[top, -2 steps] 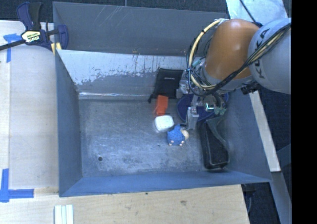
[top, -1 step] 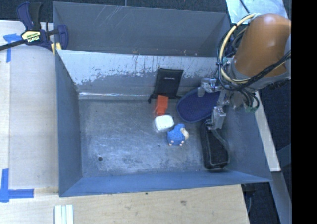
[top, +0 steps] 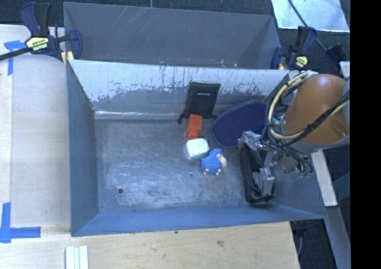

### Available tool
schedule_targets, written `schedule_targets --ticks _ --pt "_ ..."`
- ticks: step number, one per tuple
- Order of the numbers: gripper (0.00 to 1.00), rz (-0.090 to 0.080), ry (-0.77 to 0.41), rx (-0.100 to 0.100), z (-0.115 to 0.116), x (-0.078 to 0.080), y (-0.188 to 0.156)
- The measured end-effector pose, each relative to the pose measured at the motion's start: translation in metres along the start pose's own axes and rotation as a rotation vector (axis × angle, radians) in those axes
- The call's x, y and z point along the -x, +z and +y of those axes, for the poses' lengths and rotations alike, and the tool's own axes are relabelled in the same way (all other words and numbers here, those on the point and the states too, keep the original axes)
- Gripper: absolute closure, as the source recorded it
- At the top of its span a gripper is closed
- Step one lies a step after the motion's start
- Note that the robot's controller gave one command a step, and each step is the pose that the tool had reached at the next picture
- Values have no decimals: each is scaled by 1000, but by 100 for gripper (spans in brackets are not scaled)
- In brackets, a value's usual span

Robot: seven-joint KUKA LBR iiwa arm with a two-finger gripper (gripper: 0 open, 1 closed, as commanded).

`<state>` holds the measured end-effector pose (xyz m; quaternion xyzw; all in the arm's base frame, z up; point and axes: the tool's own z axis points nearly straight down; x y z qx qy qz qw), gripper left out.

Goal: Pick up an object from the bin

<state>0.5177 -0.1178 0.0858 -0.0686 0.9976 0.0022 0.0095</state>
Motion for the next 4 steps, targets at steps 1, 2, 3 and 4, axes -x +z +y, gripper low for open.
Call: schedule_targets --ticks 1,2,3,4 --pt "0 31 -22 7 -21 48 5" --pt "0 12 -238 -5 21 65 8" --pt "100 -4 -237 1 25 71 2" --pt "100 10 381 -7 36 86 -51"
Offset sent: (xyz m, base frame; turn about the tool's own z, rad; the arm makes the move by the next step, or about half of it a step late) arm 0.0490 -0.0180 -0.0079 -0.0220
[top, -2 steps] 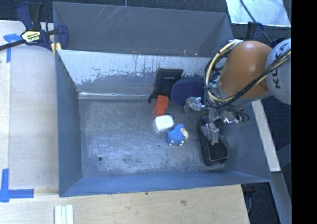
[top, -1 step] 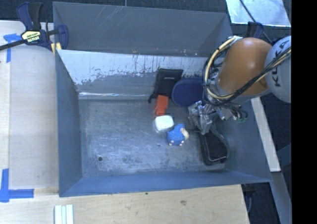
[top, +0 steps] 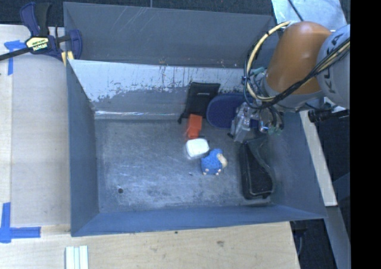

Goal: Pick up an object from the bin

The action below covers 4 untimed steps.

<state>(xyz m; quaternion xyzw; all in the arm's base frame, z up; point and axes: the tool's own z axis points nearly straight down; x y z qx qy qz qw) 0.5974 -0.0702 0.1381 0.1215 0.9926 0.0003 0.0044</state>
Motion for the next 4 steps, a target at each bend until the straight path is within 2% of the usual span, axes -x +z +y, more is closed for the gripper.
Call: schedule_targets --ticks 1,2,3,4 --pt "0 3 -1 -1 -1 -1 2" --pt "0 7 -126 -1 -1 -35 -8" --pt "0 12 -154 -3 58 -55 70" --pt "100 3 -150 0 57 -52 65"
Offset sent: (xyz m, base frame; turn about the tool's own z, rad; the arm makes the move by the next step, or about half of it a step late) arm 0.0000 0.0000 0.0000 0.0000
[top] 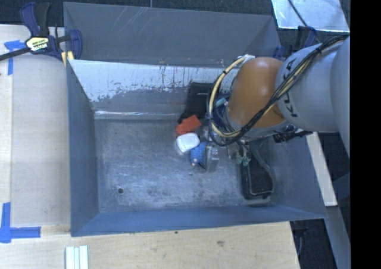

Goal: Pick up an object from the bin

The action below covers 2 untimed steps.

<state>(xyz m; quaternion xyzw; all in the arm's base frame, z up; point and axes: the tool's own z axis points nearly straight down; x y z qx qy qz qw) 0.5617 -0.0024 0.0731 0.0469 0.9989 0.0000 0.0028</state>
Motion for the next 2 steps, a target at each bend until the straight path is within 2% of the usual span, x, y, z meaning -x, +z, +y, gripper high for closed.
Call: schedule_targets --ticks 1,2 --pt "100 -1 -23 0 -6 -62 -91" --pt "100 -2 -40 1 10 -64 -133"
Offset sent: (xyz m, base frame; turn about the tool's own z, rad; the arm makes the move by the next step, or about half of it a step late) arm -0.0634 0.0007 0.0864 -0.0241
